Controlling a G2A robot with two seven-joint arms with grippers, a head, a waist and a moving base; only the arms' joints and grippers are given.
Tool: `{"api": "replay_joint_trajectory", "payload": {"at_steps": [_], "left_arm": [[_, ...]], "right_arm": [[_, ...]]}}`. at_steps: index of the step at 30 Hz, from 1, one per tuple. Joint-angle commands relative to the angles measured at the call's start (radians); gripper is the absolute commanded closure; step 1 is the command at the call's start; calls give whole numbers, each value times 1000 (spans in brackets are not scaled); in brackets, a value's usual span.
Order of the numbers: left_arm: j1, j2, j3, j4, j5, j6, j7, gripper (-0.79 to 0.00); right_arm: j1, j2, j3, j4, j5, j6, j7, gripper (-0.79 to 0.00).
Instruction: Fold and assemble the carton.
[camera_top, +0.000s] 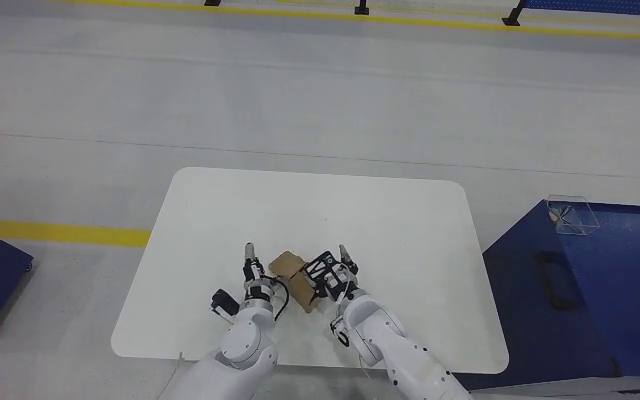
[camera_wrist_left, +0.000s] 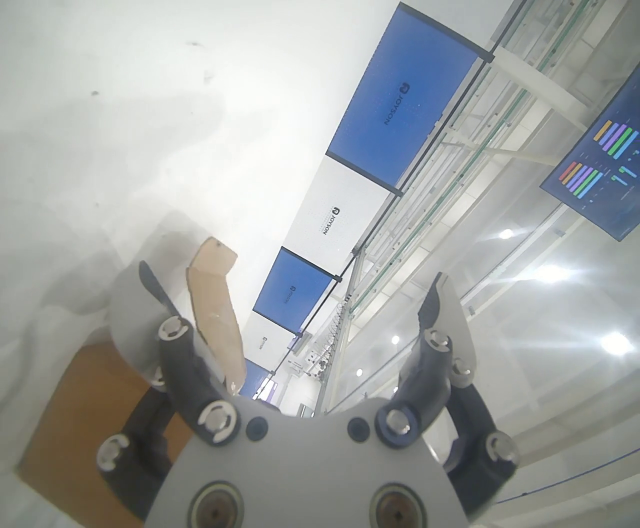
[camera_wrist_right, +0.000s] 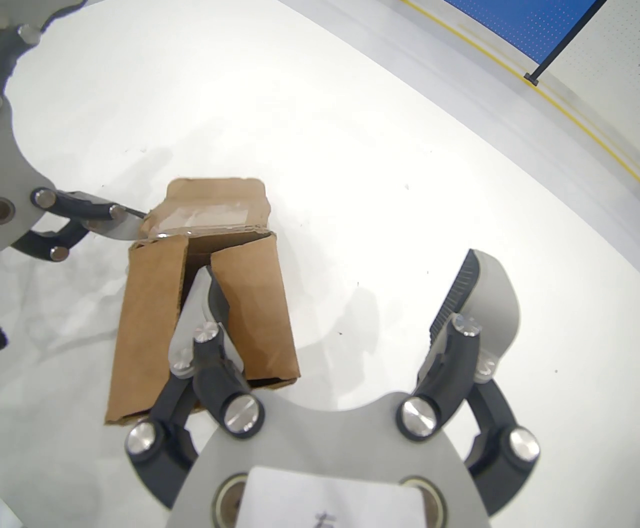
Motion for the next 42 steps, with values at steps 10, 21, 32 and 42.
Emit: {"api": "replay_joint_trajectory", "payload": {"at_steps": [10, 21, 32, 42], "left_arm": [[65, -5, -67, -72, 93, -100, -163, -785], [126, -7, -91, -143, 167, 143, -177, -785], [92, -52, 2, -136, 243, 233, -191, -785], [-5, -120, 91, -2, 255, 213, -218, -785]], "right_arm": [[-14, -6, 19, -7, -36, -21, 6, -785], [-36, 8, 132, -63, -54, -6, 14, -785], [-67, 29, 293, -122, -23, -27, 20, -785], [-104, 36, 364, -153, 10, -46, 6, -785]]}}
